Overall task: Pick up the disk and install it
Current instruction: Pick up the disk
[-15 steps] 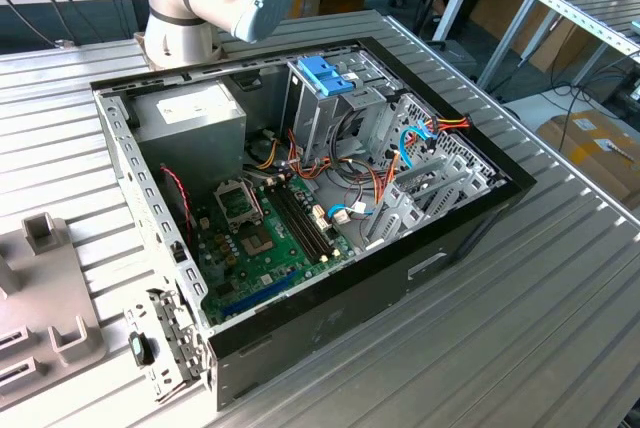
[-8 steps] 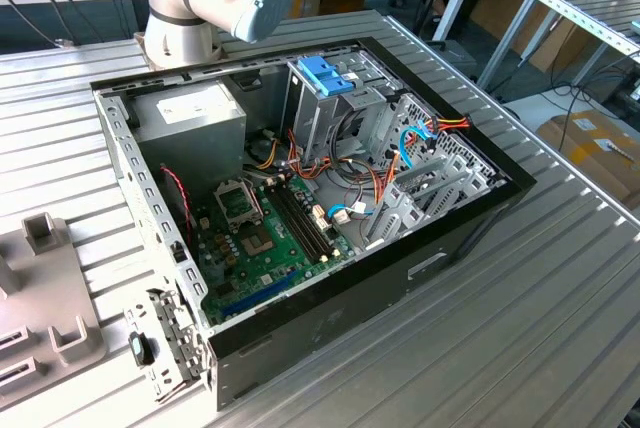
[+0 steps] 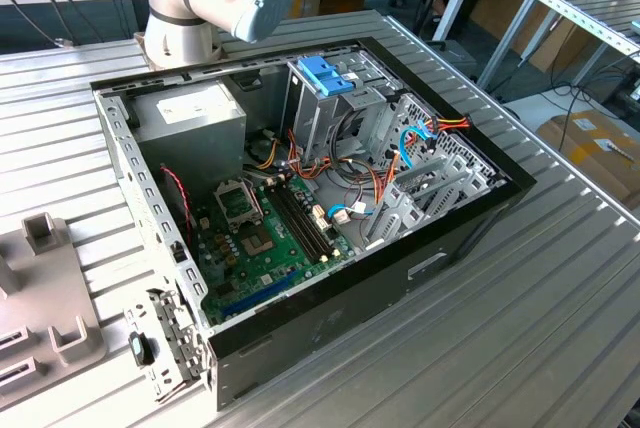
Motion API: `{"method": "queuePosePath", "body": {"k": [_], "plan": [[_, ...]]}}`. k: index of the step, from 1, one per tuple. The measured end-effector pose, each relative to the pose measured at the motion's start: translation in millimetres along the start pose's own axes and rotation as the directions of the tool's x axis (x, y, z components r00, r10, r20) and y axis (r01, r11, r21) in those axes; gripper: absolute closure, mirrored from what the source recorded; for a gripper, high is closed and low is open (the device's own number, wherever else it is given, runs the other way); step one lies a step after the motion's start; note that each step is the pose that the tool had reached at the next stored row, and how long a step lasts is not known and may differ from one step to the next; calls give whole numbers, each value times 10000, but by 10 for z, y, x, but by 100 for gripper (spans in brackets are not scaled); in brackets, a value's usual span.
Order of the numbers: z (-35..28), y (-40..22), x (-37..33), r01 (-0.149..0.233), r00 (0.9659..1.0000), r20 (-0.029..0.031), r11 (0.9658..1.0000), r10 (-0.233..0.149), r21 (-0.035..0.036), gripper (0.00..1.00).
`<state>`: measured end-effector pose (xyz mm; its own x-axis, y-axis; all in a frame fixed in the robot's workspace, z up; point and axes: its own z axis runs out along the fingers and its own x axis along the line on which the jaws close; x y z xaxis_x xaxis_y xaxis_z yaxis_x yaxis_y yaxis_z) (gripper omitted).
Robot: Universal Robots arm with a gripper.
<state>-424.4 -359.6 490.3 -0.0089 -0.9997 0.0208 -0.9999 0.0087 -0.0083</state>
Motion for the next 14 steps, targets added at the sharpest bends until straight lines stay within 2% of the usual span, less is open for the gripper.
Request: {"method": "queuePosePath", "body": {"k": [14], "plan": [[1, -185, -2, -1, 10000, 0, 10000, 1, 0, 65]]}}
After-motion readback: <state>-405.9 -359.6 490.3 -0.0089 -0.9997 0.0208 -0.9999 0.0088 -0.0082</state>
